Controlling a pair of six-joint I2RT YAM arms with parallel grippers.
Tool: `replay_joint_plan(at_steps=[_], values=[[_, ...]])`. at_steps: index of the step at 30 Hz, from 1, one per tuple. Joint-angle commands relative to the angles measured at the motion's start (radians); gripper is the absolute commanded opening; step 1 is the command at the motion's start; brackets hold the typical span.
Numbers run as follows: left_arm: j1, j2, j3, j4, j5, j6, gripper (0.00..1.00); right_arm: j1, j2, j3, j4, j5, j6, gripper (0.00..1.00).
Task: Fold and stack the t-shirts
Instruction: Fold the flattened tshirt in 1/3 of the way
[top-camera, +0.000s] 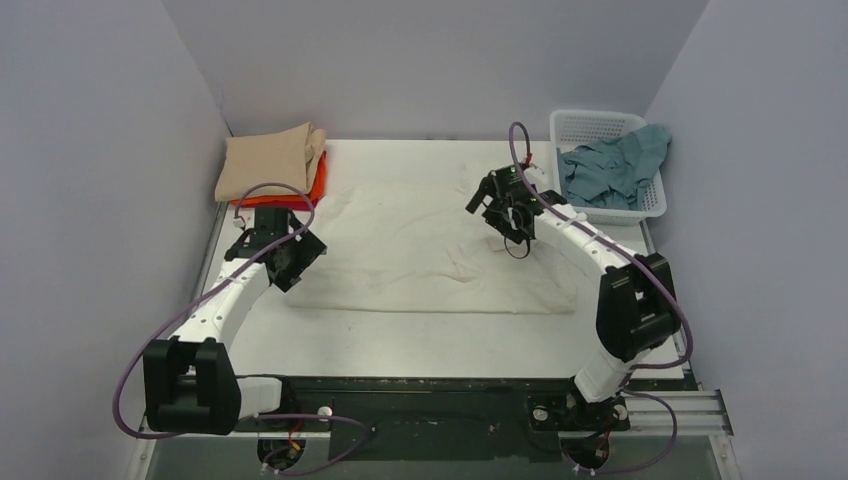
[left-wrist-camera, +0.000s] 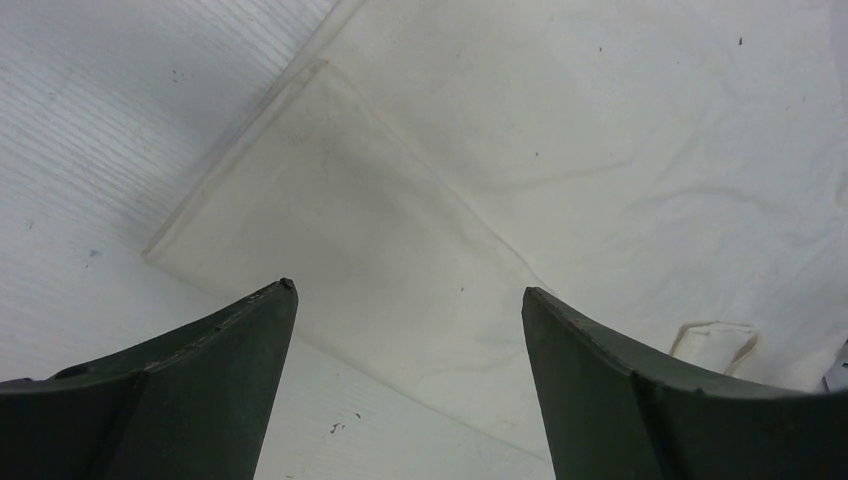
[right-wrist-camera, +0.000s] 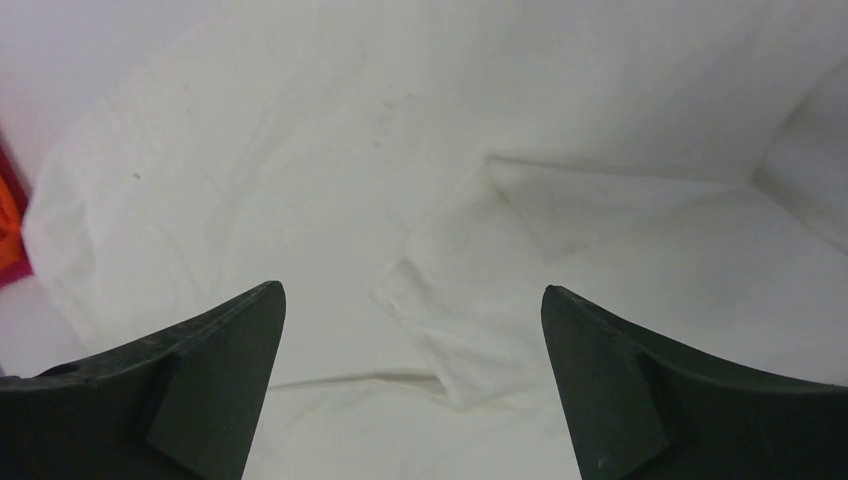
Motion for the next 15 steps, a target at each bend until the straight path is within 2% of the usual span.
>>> replay_joint_plan(at_steps=[1, 7, 15], values=[[-0.005, 0.041, 0.035, 0.078, 0.065, 0.015, 0.93, 0.013, -0.118, -0.123, -0.148, 0.018, -0.183, 0.95], [-0.009, 0.177, 0.043, 0.173, 0.122, 0.036, 0.94, 0.011, -0.009, -0.124, -0.103, -0.071, -0.207, 0.94], [-0.004, 0.291, 0.063, 0.186, 0.103, 0.056, 0.94, -0.05, 0.227, 0.16, -0.11, -0.006, -0.22, 0.94]])
